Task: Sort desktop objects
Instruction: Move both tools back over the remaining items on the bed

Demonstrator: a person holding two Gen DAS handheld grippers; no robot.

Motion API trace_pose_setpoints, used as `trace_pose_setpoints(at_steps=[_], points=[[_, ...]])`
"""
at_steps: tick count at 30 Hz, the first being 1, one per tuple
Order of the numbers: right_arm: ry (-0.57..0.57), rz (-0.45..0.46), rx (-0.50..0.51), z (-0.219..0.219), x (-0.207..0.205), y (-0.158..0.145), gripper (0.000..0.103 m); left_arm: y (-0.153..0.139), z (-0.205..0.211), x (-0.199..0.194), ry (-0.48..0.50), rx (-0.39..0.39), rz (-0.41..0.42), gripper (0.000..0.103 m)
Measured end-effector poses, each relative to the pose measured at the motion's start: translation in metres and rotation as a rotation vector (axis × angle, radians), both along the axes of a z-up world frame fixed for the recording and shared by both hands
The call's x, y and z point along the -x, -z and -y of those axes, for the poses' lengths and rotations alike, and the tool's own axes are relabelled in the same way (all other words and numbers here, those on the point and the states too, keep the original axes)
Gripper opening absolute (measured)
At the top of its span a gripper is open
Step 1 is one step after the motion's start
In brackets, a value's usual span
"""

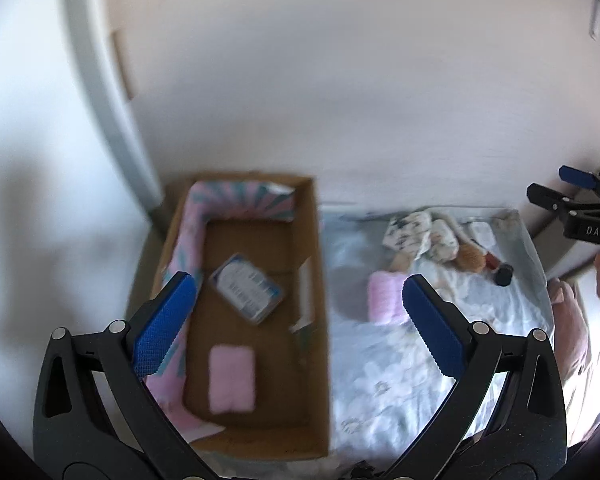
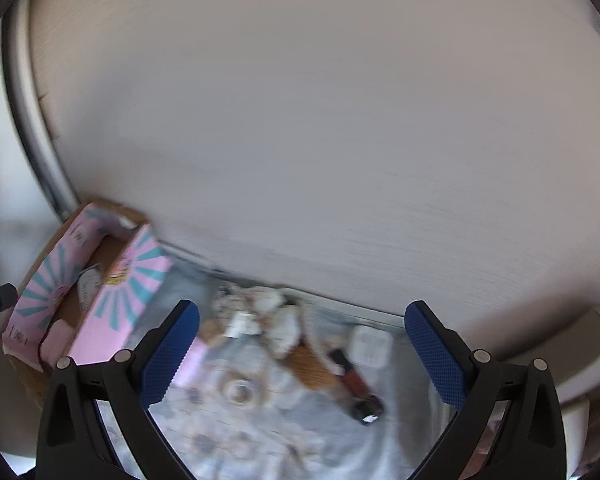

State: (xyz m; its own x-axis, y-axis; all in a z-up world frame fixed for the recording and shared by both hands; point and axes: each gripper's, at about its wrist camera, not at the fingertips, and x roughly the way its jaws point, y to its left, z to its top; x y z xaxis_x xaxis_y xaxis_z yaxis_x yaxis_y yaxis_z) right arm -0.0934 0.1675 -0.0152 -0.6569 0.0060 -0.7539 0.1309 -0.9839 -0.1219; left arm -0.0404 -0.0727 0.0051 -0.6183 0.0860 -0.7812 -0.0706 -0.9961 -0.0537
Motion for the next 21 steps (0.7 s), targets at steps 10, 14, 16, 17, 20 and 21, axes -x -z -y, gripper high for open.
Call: trace_pose_setpoints(at_steps=[10,14,16,17,20,21], points=[[0.096,0.018,0.037,-0.085,-0.033,0.011,0.103,0.001,-0.088,0.04,0.217,0.019,-0.008,0.103],[0.086,0.036,0.066,-0.102,-0.04,0.023,0.103,0.015,-0.112,0.057,0.272,0.018,0.004,0.103],[0.077,0.048,0.056,-0.104,-0.042,0.031,0.103,0.027,-0.124,0.068,0.319,0.025,0.016,0.103],[0.075,0.059,0.045,-0.105,-0.042,0.037,0.103,0.035,-0.128,0.074,0.342,0.029,0.026,0.103],[0.038,0.098,0.049,-0.105,-0.035,0.058,0.102,0.063,-0.145,0.097,0.396,0.069,0.077,0.103],[0.013,0.107,0.053,-0.104,-0.033,0.066,0.102,0.074,-0.15,0.105,0.411,0.07,0.097,0.103]])
